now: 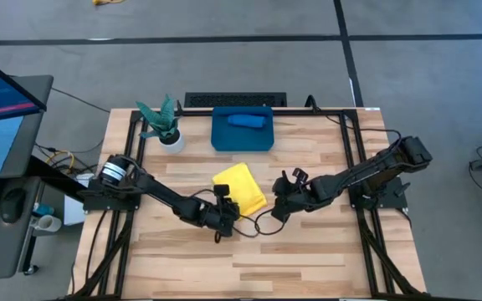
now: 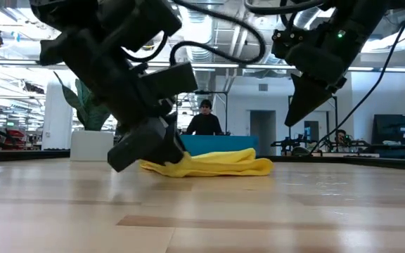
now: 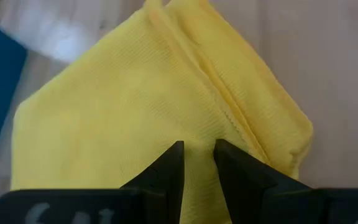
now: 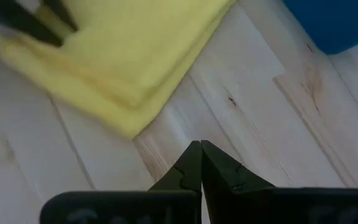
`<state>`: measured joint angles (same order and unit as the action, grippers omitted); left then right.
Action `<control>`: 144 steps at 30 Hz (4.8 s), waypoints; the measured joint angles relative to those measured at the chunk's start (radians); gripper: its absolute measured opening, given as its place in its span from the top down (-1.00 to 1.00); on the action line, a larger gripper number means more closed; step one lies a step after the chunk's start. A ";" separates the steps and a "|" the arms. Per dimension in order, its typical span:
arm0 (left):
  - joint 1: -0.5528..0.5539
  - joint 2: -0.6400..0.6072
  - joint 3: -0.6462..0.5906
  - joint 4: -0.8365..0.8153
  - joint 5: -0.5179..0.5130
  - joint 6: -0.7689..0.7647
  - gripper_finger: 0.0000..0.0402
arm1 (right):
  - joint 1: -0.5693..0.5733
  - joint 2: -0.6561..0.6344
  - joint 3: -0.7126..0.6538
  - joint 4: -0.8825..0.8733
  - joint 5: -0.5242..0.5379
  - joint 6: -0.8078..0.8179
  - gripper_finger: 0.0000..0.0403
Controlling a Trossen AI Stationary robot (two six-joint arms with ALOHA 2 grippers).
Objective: Roll microfiber towels into tight, uniform cylinder then place into a basket
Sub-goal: Roll the yellow microfiber towel
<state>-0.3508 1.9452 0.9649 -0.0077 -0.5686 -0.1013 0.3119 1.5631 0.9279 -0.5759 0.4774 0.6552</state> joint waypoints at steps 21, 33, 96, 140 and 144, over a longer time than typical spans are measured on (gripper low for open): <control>-0.173 -0.074 0.024 -0.059 -0.083 0.247 0.56 | 0.025 0.000 0.000 0.044 0.015 -0.036 0.87; -0.259 -0.147 0.238 -0.404 -0.093 0.140 0.56 | 0.201 -0.054 0.000 0.098 0.059 -0.229 0.87; -0.250 -0.030 0.002 -0.072 -0.047 -0.128 -0.09 | 0.199 0.378 0.065 0.628 -0.081 -0.797 -0.24; -0.155 -0.033 0.002 -0.084 0.044 -0.380 0.30 | 0.147 0.374 0.140 0.398 -0.234 -0.592 0.11; -0.158 -0.033 0.002 -0.071 0.075 -0.381 0.61 | 0.144 0.372 0.140 0.397 -0.292 -0.543 0.48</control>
<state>-0.5086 1.9125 0.9668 -0.0785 -0.4937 -0.4820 0.4557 1.9350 1.0676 -0.1788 0.1850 0.1121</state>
